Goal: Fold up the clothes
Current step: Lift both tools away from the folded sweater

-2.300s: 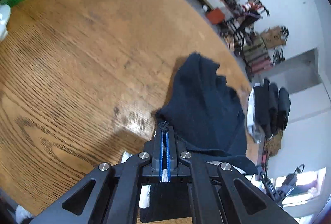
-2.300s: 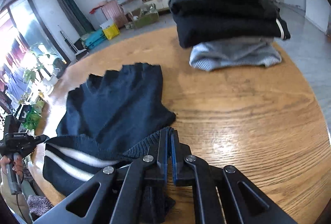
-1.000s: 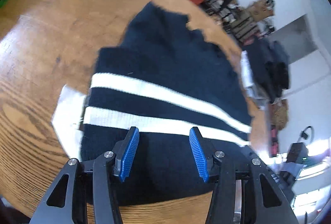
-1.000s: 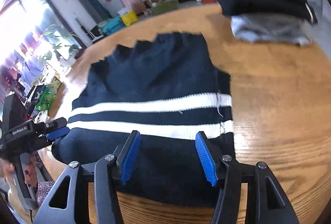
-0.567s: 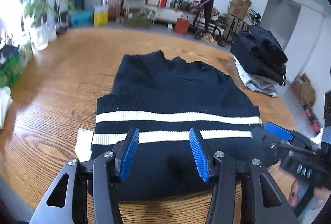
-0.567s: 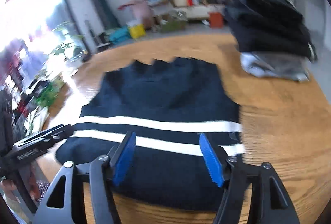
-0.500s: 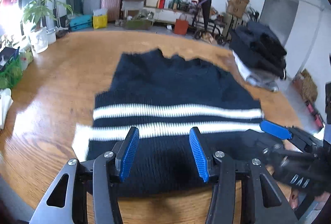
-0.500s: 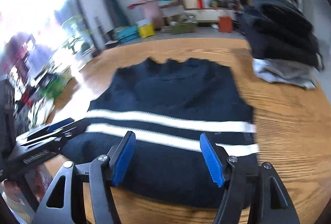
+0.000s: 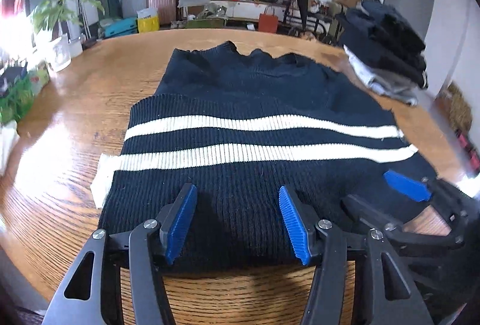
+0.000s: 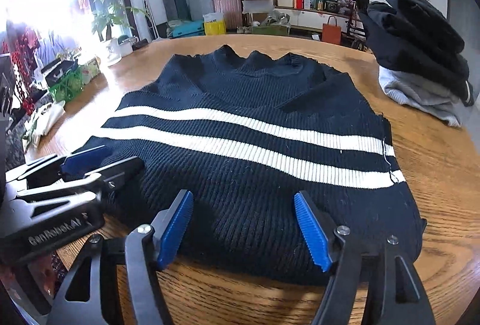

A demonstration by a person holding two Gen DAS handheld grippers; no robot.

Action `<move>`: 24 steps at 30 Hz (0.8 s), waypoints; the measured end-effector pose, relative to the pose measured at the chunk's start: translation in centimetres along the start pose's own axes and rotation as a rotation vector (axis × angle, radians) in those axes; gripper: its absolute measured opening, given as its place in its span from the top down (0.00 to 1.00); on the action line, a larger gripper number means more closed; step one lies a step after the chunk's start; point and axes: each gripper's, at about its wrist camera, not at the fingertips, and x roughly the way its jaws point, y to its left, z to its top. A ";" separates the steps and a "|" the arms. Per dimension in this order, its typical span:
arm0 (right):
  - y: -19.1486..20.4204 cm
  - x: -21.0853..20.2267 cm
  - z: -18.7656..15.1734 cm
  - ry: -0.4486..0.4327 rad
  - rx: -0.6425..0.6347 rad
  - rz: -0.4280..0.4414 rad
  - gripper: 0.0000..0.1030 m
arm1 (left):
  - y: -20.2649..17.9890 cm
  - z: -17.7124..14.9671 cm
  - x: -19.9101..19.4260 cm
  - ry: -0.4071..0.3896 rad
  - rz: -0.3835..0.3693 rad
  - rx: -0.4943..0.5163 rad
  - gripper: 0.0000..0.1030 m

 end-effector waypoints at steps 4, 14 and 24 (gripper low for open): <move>-1.3 -1.1 0.8 0.036 0.080 0.035 0.29 | 0.5 0.8 -1.2 0.056 -0.009 -0.020 0.43; -4.6 -7.7 -1.9 0.073 0.064 -0.042 0.19 | 2.7 -0.5 -5.7 0.032 -0.064 -0.061 0.35; -6.1 -7.3 -3.9 0.116 0.257 0.100 0.19 | 5.7 -2.7 -5.4 0.134 -0.335 -0.383 0.35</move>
